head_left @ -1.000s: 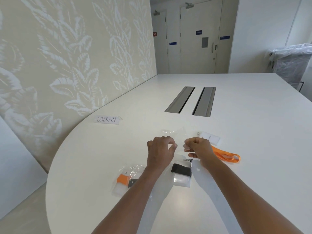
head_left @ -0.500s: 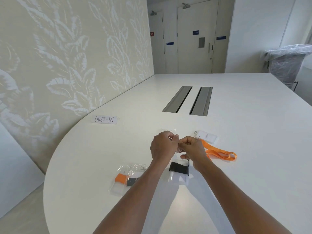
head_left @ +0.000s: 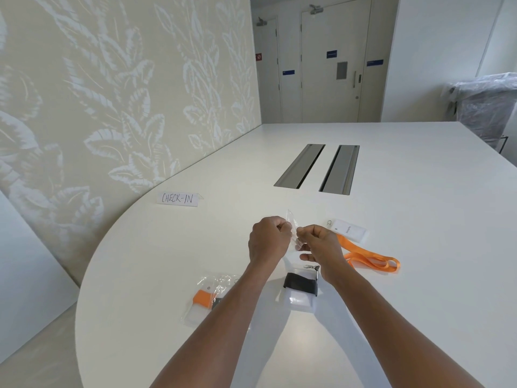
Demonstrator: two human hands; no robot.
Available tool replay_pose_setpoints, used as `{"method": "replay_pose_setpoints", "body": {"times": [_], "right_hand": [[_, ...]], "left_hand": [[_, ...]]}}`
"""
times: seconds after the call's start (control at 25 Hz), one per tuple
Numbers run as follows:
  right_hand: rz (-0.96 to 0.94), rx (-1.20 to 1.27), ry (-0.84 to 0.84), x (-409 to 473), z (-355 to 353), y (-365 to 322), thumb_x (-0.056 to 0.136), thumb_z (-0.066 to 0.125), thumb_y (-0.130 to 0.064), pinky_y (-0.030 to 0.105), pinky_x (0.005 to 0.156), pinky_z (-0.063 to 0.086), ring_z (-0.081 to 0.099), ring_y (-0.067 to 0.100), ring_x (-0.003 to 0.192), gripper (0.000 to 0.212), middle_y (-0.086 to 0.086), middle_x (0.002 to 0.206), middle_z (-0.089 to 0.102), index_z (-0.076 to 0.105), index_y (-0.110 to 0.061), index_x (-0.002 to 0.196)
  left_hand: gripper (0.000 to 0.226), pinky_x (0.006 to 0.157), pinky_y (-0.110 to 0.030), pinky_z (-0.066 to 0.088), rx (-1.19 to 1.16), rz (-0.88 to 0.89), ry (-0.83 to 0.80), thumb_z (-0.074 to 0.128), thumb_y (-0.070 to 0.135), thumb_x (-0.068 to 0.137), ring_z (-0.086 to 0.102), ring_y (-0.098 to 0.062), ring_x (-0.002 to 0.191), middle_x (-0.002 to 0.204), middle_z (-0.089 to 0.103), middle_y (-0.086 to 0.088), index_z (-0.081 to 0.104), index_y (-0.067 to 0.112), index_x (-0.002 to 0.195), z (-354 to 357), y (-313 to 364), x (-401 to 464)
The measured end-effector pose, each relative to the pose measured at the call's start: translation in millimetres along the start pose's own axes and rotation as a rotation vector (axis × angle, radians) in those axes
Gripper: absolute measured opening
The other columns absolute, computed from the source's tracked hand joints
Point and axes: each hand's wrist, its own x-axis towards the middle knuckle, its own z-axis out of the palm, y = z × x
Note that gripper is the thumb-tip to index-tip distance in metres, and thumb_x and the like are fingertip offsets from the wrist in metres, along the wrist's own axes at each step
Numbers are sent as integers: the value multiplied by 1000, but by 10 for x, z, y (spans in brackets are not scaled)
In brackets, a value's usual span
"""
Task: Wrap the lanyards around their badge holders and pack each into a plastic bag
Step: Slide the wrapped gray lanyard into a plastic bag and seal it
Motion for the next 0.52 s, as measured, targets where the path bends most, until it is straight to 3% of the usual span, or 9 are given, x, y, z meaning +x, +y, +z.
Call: {"method": "replay_pose_setpoints", "body": {"times": [0.16, 0.52], "right_hand": [[-87, -131, -26, 14, -16, -17, 89, 73, -17, 27, 57, 52, 62, 10, 62, 8, -1, 70, 72, 68, -13, 83], [-123, -248, 176, 34, -68, -10, 83, 61, -14, 25, 46, 48, 60, 10, 53, 7, 5, 70, 70, 67, -10, 81]], "left_hand": [[18, 56, -23, 40, 46, 16, 1, 61, 31, 91, 66, -13, 65, 67, 68, 10, 73, 22, 82, 6, 5, -3], [19, 63, -36, 56, 169, 22, 65, 58, 22, 90, 67, -26, 68, 70, 71, -2, 68, 11, 77, -87, -67, -12]]}}
